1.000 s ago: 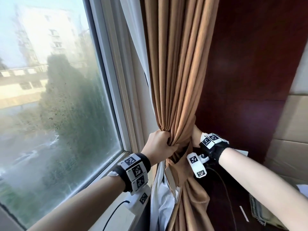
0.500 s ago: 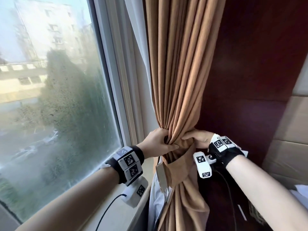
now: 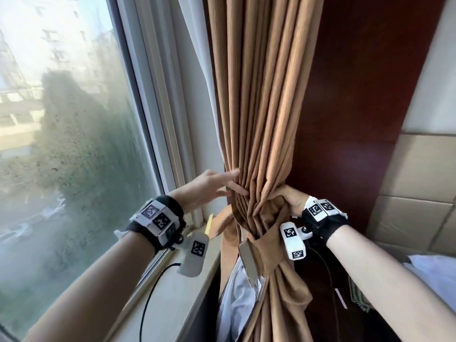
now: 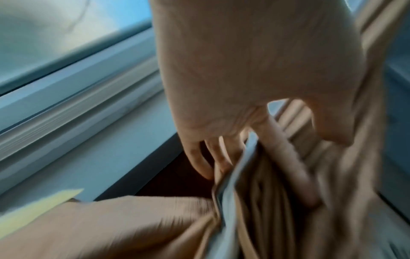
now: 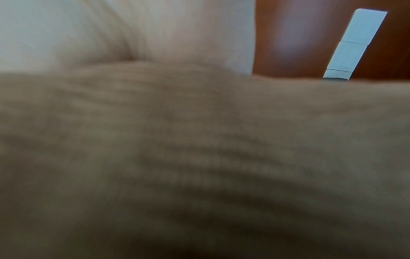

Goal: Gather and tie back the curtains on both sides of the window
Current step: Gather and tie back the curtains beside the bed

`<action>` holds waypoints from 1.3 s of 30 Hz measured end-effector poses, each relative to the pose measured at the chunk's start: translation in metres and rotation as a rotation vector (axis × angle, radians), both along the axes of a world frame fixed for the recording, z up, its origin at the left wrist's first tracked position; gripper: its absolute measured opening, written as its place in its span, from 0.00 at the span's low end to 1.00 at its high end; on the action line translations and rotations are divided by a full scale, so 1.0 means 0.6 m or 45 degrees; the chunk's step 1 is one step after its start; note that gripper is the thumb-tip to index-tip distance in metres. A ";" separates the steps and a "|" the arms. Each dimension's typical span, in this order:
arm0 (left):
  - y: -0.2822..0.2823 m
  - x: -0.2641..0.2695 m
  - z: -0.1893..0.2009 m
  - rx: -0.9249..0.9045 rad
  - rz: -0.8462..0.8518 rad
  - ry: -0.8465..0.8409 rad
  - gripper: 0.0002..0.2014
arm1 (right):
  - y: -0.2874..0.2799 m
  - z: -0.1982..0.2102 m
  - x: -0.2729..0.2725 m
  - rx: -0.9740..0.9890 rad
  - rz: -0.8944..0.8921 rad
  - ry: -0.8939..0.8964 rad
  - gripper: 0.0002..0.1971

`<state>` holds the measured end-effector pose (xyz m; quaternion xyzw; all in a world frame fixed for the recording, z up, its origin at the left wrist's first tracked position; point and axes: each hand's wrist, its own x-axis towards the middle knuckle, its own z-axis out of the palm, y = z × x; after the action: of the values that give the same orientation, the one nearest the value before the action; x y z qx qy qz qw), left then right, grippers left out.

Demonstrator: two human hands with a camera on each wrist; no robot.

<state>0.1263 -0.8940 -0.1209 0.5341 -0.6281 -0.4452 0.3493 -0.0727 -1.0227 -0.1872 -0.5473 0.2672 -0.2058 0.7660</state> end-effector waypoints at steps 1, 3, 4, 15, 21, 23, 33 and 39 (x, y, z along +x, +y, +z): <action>-0.004 0.015 -0.008 -0.048 0.065 0.200 0.22 | 0.003 0.001 -0.004 0.015 -0.017 0.013 0.12; -0.018 0.038 -0.034 -0.094 0.198 0.228 0.19 | 0.003 0.000 -0.012 0.036 -0.057 0.015 0.11; -0.021 0.043 -0.050 -0.086 0.249 0.084 0.20 | 0.003 0.001 -0.016 0.036 -0.077 0.017 0.11; -0.055 0.013 -0.135 -0.029 0.338 -0.463 0.09 | -0.001 0.001 -0.027 0.002 -0.125 0.045 0.10; 0.008 0.011 -0.105 -0.535 0.294 -0.885 0.14 | -0.003 0.003 -0.022 -0.062 -0.212 0.009 0.13; 0.033 0.013 -0.110 -0.889 0.193 -1.183 0.14 | 0.006 0.003 -0.014 -0.055 -0.211 -0.030 0.14; 0.127 -0.009 -0.179 -1.130 0.160 -1.149 0.13 | 0.027 -0.016 0.041 -0.283 -0.283 -0.198 0.23; 0.145 -0.027 -0.133 -1.185 -0.156 -1.453 0.10 | 0.034 -0.018 0.045 -0.319 -0.223 -0.238 0.22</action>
<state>0.1102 -0.8071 -0.2005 0.4431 -0.8647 0.1956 0.1334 -0.0457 -1.0024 -0.1978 -0.5916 0.2138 -0.3534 0.6923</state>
